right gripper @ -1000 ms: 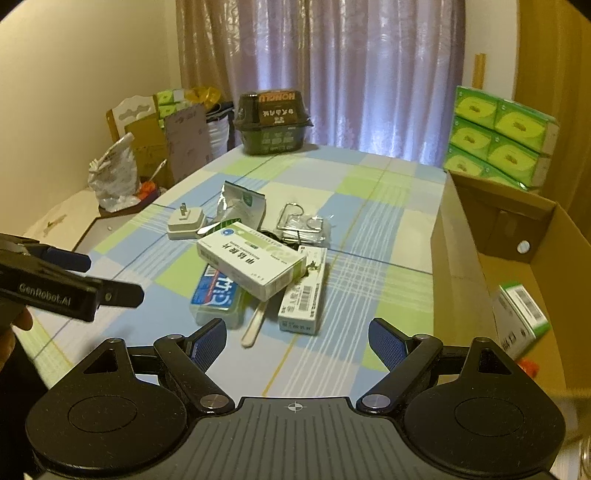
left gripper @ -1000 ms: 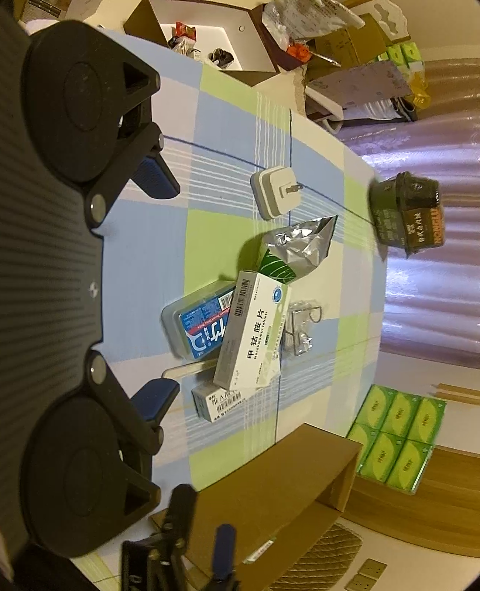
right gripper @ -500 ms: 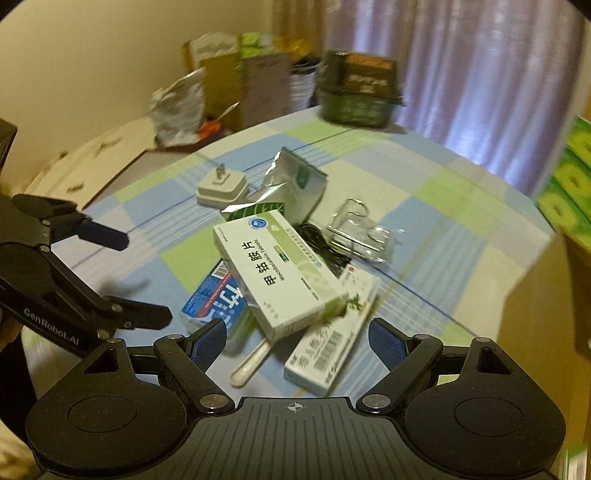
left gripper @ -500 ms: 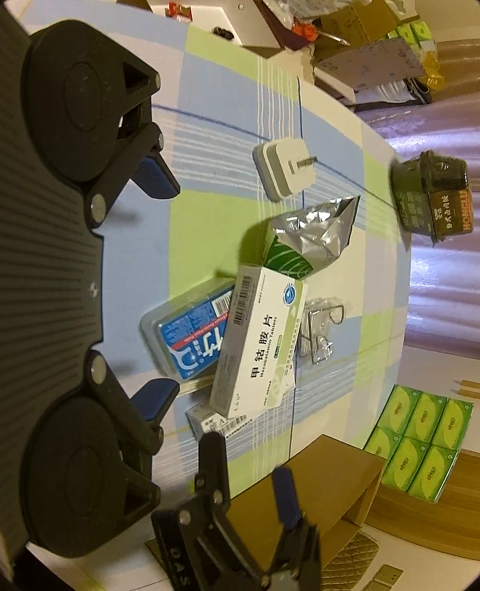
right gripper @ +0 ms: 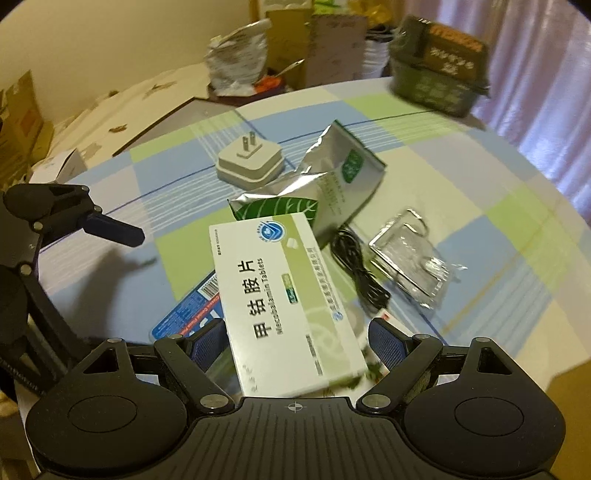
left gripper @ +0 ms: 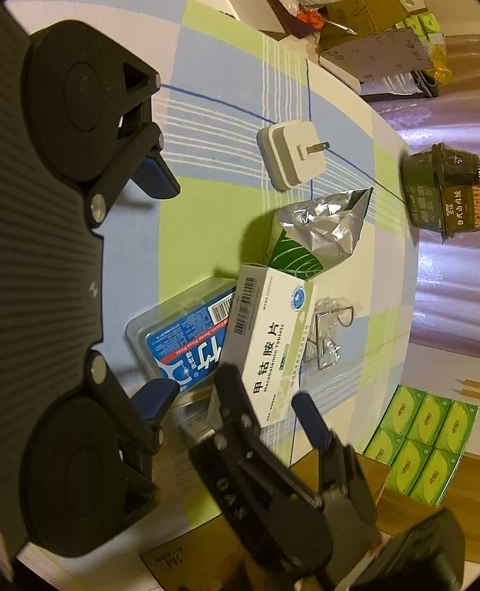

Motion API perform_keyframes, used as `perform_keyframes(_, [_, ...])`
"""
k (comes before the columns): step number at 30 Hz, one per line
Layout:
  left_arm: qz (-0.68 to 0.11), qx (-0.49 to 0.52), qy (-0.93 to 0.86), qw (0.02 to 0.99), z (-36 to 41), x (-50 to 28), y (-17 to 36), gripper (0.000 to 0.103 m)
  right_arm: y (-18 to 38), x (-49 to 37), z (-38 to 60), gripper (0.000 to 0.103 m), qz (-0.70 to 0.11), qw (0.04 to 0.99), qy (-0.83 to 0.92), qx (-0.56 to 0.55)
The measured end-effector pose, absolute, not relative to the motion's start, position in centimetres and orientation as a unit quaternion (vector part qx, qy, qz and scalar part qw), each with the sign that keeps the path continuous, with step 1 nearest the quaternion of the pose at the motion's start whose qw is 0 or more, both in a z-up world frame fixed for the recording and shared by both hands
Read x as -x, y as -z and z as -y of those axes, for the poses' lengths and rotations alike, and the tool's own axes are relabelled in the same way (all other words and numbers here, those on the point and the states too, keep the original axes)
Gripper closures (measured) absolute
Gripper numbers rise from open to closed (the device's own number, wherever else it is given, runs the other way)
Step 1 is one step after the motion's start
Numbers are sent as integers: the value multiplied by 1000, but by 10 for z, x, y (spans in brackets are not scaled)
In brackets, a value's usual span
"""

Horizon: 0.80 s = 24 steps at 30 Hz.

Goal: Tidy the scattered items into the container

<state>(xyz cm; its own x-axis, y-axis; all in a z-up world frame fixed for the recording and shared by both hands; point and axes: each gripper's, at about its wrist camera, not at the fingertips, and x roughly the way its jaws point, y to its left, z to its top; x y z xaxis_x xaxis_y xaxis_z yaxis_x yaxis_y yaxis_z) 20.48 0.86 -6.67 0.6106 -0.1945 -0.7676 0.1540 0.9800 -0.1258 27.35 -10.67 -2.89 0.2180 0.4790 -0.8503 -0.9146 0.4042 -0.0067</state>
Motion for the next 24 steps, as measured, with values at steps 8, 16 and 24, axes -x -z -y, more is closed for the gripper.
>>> perform_keyframes(8, [-425, 39, 107, 898, -7, -209, 71, 2, 30, -280, 105, 26, -426, 735, -467, 246])
perform_keyframes(16, [-426, 25, 112, 897, 20, -228, 76, 2, 7, -263, 144, 29, -421, 801, -382, 188])
perform_keyframes(24, [-445, -46, 119, 886, 32, -223, 82, 42, 2, -239, 171, 29, -427, 816, -347, 179])
